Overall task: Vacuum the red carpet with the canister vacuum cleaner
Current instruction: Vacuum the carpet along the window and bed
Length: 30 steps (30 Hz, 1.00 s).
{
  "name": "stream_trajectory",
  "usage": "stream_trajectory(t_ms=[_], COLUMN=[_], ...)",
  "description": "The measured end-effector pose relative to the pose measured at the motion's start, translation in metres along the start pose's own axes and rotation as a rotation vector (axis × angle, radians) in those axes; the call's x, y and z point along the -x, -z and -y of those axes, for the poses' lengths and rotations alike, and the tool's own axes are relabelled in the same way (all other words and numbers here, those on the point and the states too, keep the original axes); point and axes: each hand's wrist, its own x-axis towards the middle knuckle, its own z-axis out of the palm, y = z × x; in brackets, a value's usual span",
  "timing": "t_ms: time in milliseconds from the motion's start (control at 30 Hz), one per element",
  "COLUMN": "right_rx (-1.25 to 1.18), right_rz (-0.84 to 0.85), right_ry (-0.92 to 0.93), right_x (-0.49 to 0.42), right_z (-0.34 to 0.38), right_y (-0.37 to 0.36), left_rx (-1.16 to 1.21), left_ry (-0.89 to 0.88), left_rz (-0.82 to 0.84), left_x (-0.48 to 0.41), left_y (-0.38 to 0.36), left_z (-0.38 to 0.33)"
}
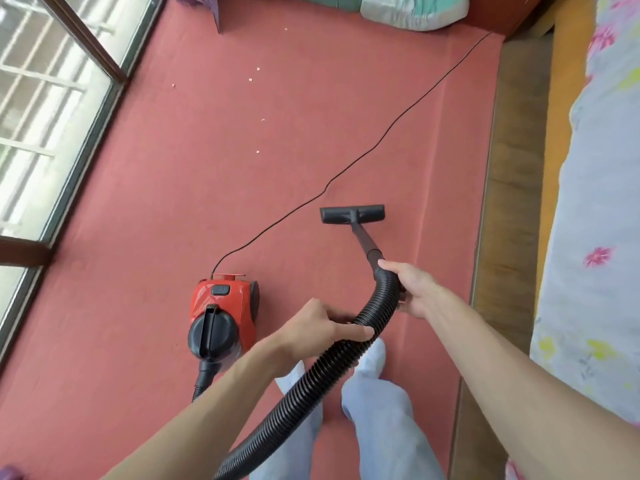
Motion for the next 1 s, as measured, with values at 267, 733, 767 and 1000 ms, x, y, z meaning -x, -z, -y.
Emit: stream_trajectory(t_ms=[267, 733, 767, 1000], right_rx=[0.126, 0.453, 0.480, 0.617], right_rz=[0.046, 0.205, 0.216, 0.226], right_ry=[0.064, 0.149, 0.148, 0.143], right_x=[-0.027, -0.064, -0.067, -0.100], right_z=[0.100, 0.225, 0.229, 0.245], right_y=[-0.002, -0.060, -0.069, -0.136], left_rx=[0.104, 0.478, 0.497, 0.575], left_ry=[-0.088, -0.197, -0.204, -0.187], left_rz=[-0.122, -0.378, -0.394, -0.454], left_x=[-0.026, -0.075, -0.076, -0.094], left_y=[0.018, 0.036, 0.041, 0.095], left_z=[-0.055, -0.114, -0.114, -0.101])
